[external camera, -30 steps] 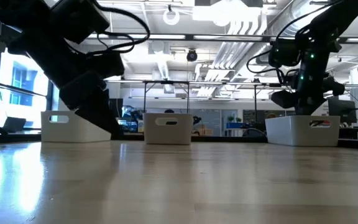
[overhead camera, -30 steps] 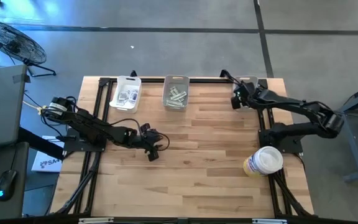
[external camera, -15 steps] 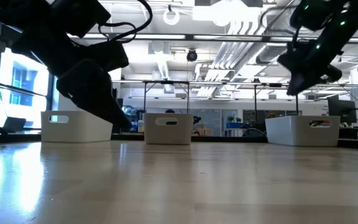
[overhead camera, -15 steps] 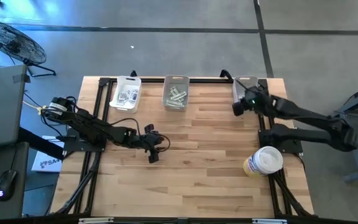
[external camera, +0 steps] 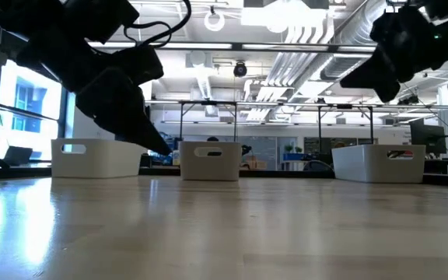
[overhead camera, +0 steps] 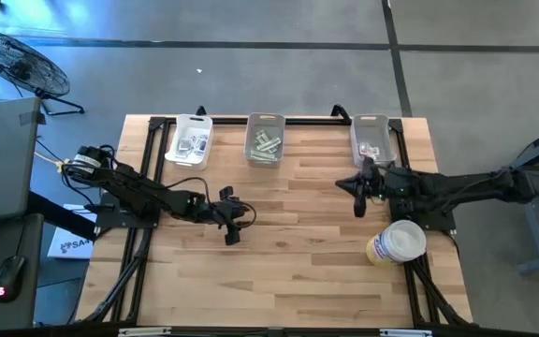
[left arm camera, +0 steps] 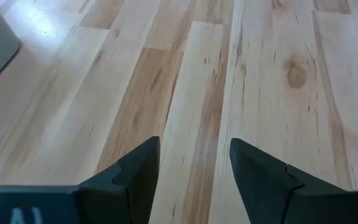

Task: Pick & Place First Aid Supplies
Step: Return to Home Position

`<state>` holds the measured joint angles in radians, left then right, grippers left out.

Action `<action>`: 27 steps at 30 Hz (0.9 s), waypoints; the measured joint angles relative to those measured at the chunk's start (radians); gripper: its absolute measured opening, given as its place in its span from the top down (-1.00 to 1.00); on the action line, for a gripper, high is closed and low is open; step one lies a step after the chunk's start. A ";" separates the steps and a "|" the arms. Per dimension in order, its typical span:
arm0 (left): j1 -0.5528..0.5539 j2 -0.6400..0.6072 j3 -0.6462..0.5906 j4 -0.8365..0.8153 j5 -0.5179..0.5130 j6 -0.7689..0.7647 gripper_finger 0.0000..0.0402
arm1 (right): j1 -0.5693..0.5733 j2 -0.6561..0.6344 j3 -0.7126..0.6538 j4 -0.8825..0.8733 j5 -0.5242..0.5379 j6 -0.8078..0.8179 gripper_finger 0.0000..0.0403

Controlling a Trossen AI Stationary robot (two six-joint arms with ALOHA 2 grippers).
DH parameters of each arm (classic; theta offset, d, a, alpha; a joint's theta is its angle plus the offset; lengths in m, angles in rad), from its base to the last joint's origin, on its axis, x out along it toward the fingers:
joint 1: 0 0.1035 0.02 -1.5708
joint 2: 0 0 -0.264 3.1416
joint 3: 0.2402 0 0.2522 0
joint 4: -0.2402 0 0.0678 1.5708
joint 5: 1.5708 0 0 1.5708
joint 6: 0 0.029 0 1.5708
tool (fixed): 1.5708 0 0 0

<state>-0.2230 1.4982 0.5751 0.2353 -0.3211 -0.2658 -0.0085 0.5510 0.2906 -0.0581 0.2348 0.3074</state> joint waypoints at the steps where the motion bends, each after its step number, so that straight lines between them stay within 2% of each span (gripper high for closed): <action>1: 0.000 0.000 0.000 0.001 0.000 0.000 0.04 | 0.023 -0.011 -0.015 0.020 0.001 -0.016 0.97; 5: 0.000 0.000 0.000 0.002 -0.005 0.000 0.04 | 0.092 -0.065 -0.091 0.119 -0.010 -0.062 0.99; 9: 0.000 0.000 -0.038 0.071 -0.011 0.007 0.04 | 0.124 -0.154 -0.150 0.145 -0.075 -0.112 0.98; 13: 0.013 -0.018 -0.106 0.192 -0.007 0.009 0.04 | 0.128 -0.271 -0.182 0.145 -0.138 -0.207 0.99; 22: 0.020 -0.090 -0.196 0.269 -0.011 0.059 0.04 | 0.127 -0.549 -0.257 0.128 -0.190 -0.302 0.99; 27: 0.020 -0.107 -0.221 0.300 -0.014 0.060 0.04 | 0.127 -0.538 -0.281 0.128 -0.149 -0.303 0.99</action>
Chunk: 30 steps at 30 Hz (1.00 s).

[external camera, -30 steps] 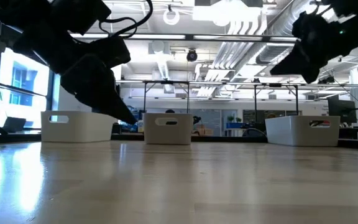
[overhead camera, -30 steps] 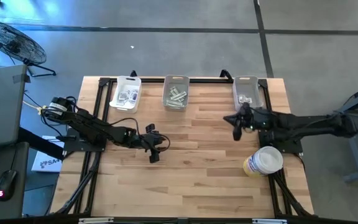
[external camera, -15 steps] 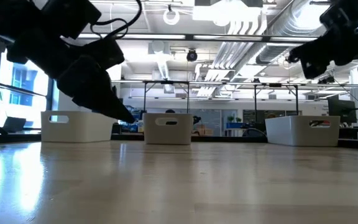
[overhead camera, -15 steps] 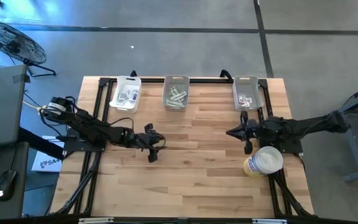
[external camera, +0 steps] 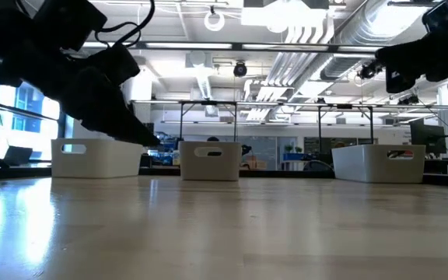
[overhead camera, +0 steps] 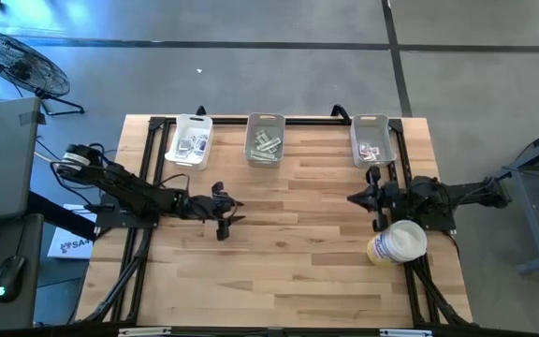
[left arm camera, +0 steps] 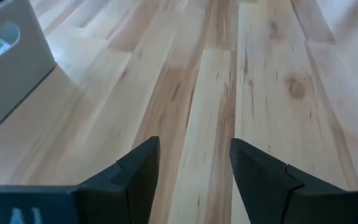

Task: Pick & Place First Aid Supplies
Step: Return to Home Position

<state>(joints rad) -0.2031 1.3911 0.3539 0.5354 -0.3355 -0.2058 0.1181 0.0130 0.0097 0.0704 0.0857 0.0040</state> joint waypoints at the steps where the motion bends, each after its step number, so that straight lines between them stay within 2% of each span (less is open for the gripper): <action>1: 0.000 -0.008 -0.006 -0.007 0.000 0.000 0.04 | 0.000 0.000 0.000 0.002 0.012 0.014 0.99; 13: 0.000 -0.010 -0.006 0.017 0.005 0.027 0.04 | 0.000 0.009 0.000 -0.029 0.017 0.127 0.99; 19: 0.000 -0.022 -0.008 0.029 0.016 0.052 0.04 | 0.000 0.008 0.000 -0.030 0.018 0.127 0.95; 26: 0.001 -0.187 -0.099 0.037 0.021 0.064 0.04 | 0.000 0.008 0.000 -0.032 0.018 0.127 0.98; 30: 0.004 -0.305 -0.182 0.046 0.097 0.045 0.04 | 0.000 0.008 0.000 -0.032 0.018 0.127 0.96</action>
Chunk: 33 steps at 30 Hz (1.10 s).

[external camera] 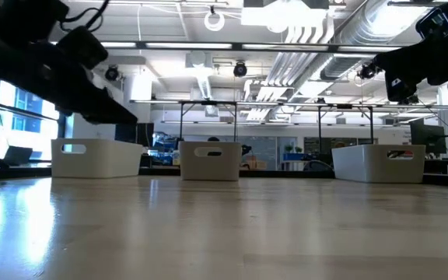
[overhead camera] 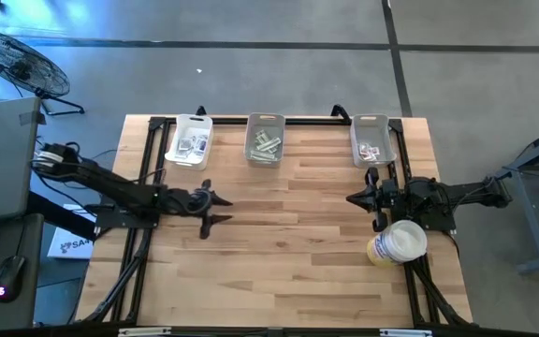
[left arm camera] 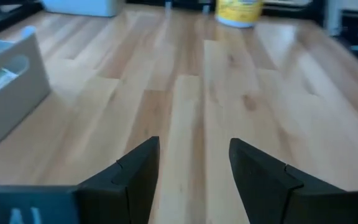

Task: Pick & Place First Aid Supplies
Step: Return to Home Position

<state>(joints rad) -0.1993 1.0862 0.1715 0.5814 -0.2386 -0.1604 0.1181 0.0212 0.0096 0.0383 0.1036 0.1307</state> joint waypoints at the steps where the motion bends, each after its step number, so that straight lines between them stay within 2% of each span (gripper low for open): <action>1: 0.007 -0.027 -0.016 -0.001 0.019 -0.001 0.04 | 0.000 0.000 0.000 0.000 0.000 0.000 0.96; 6: 0.122 -0.133 -0.062 -0.016 0.109 -0.002 0.04 | 0.000 0.000 -0.001 0.003 0.001 0.000 0.96; 12: 0.330 -0.210 -0.069 -0.090 0.353 0.036 0.04 | 0.000 0.000 -0.001 0.003 0.001 0.000 0.96; 14: 0.381 -0.225 -0.069 -0.091 0.397 0.067 0.04 | 0.000 0.000 -0.001 0.004 0.001 0.000 0.96; 16: 0.406 -0.244 -0.069 -0.090 0.388 0.080 0.04 | 0.000 0.000 -0.001 0.004 0.001 0.000 0.97; 22: 0.371 -0.324 -0.069 -0.129 0.204 0.083 0.04 | 0.000 0.000 -0.001 0.004 0.001 0.000 0.97; 24: 0.355 -0.366 -0.069 -0.163 0.184 0.091 0.04 | 0.000 0.000 -0.001 0.004 0.001 0.000 0.96; 33: 0.349 -0.640 -0.069 -0.354 0.350 0.144 0.04 | 0.000 0.000 -0.001 0.005 0.001 0.000 0.96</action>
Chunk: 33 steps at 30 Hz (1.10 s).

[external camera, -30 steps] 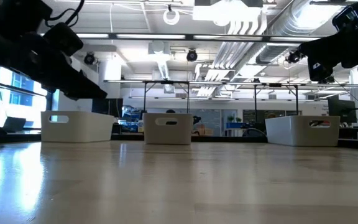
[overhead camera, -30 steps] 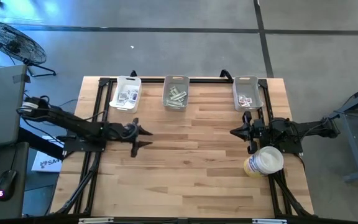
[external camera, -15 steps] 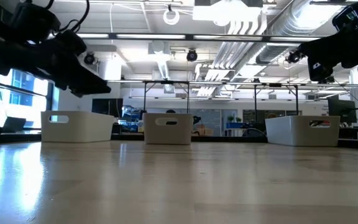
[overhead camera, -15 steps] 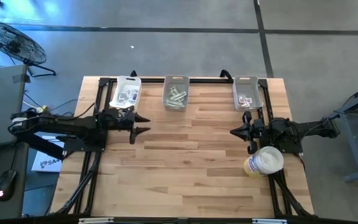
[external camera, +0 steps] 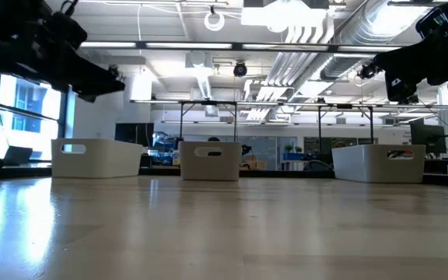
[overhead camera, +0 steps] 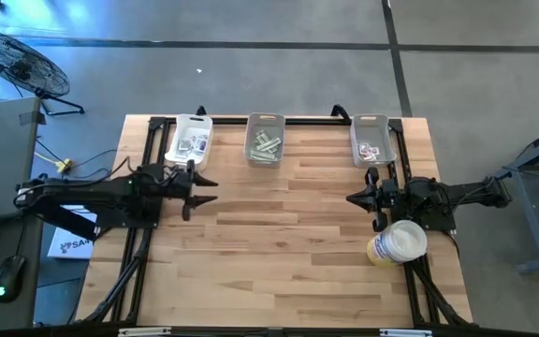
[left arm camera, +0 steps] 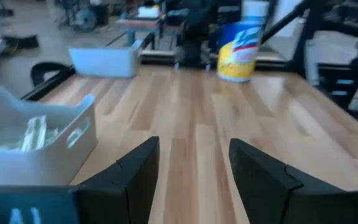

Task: Pick & Place First Aid Supplies
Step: Return to Home Position

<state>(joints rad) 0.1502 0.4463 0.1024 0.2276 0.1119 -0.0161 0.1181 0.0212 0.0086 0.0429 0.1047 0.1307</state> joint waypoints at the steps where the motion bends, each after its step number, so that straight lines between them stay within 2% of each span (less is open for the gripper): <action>1: 0.000 -0.033 0.000 -0.023 0.010 0.009 0.04 | 0.000 0.000 0.000 0.000 0.000 0.000 0.96; 5: 0.000 -0.157 -0.007 -0.069 -0.016 0.019 0.04 | 0.000 0.000 0.000 0.000 0.000 0.000 0.98; 11: 0.000 -0.381 -0.085 -0.082 -0.009 0.012 0.04 | 0.000 0.000 0.000 0.000 0.000 0.000 0.96; 13: 0.000 -0.450 -0.085 -0.162 -0.035 0.013 0.04 | 0.000 0.000 0.000 0.000 0.000 0.000 0.96; 18: 0.000 -0.441 -0.087 -0.172 -0.089 0.012 0.04 | 0.000 0.003 0.000 0.003 -0.003 0.000 0.97; 24: 0.000 -0.441 -0.088 -0.151 -0.052 0.012 0.04 | 0.000 0.006 0.000 0.005 -0.003 0.000 0.96; 33: -0.025 -0.440 -0.089 -0.194 -0.053 0.012 0.04 | 0.000 0.006 0.000 0.005 -0.003 0.000 0.95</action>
<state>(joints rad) 0.1249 0.0063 0.0130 0.0338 0.0589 -0.0038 0.1181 0.0269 0.0086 0.0479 0.1019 0.1307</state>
